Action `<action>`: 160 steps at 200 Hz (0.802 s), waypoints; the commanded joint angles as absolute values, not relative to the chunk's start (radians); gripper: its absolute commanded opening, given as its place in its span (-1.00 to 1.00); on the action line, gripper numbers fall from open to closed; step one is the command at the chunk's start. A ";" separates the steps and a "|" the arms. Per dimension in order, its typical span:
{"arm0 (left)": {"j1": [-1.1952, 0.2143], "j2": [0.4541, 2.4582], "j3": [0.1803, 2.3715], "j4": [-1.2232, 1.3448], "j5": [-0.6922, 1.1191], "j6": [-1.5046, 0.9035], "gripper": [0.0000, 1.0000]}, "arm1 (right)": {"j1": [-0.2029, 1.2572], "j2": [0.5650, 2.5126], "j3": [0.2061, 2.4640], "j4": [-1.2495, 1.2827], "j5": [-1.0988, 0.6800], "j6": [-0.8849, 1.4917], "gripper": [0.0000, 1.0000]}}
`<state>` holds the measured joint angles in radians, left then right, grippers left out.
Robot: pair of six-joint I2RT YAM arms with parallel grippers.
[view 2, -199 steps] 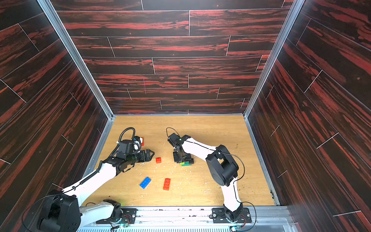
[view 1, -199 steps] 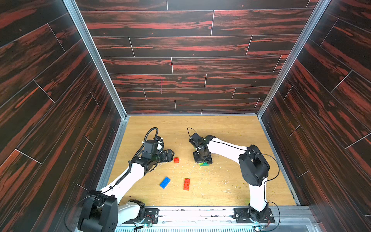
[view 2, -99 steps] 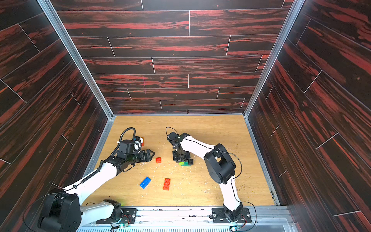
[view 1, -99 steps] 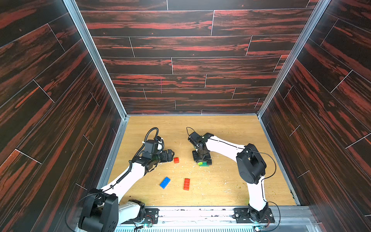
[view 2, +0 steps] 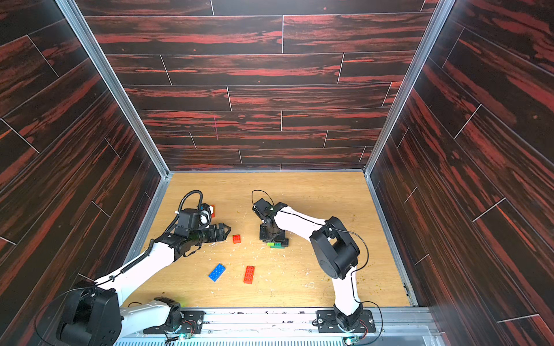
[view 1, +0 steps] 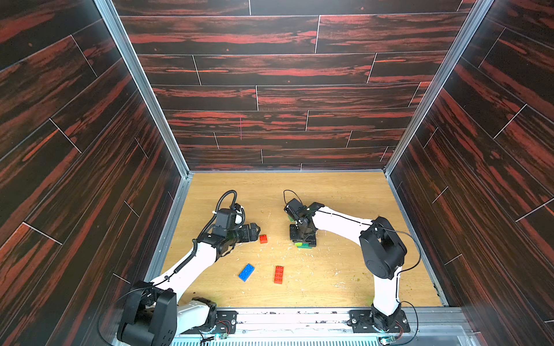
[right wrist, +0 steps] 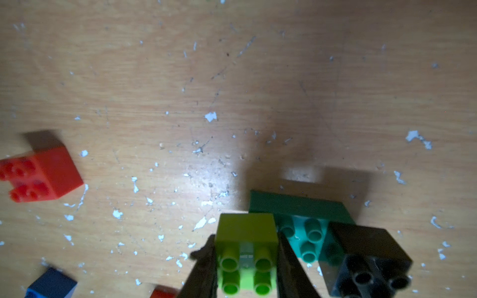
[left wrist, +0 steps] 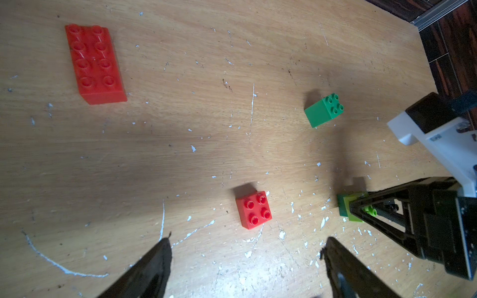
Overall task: Assemble a carrot with lego
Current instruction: Assemble the lego brick with the lego brick.
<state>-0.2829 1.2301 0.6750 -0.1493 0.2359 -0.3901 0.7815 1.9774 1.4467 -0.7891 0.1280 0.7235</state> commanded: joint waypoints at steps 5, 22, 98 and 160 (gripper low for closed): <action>-0.287 1.241 0.667 -0.155 0.233 -0.400 0.86 | 0.798 2.066 1.433 -0.890 0.214 0.719 -0.84; -0.286 1.241 0.663 -0.155 0.232 -0.402 0.86 | 0.811 2.088 1.433 -0.898 0.227 0.710 -0.84; -0.287 1.236 0.656 -0.152 0.221 -0.406 0.86 | 0.818 2.120 1.328 -0.783 0.115 0.839 -0.94; -0.287 1.232 0.653 -0.146 0.220 -0.411 0.86 | 0.815 2.130 1.379 -0.835 0.183 0.834 -0.93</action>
<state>-0.2829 1.2392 0.6685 -0.1490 0.2287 -0.4000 0.8131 1.9961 1.4441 -0.7689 0.1856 0.8204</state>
